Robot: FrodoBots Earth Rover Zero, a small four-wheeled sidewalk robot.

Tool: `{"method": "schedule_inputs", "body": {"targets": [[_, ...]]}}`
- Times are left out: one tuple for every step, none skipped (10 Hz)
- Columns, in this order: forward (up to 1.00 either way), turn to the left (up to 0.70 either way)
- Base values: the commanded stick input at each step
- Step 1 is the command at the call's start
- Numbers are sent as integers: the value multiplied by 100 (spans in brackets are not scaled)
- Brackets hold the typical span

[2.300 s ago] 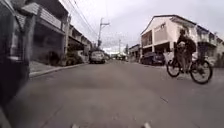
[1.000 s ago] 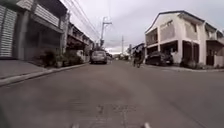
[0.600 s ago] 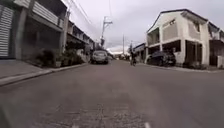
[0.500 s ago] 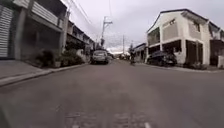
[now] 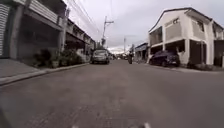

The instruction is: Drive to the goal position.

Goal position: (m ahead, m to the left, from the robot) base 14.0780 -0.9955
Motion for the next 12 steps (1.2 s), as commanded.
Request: {"method": "schedule_inputs", "body": {"targets": [[70, 0], [70, 0], [70, 0], [70, 0], [70, 0], [70, 0], [70, 0], [70, 0], [70, 0], [70, 0], [70, 0], [70, 0]]}}
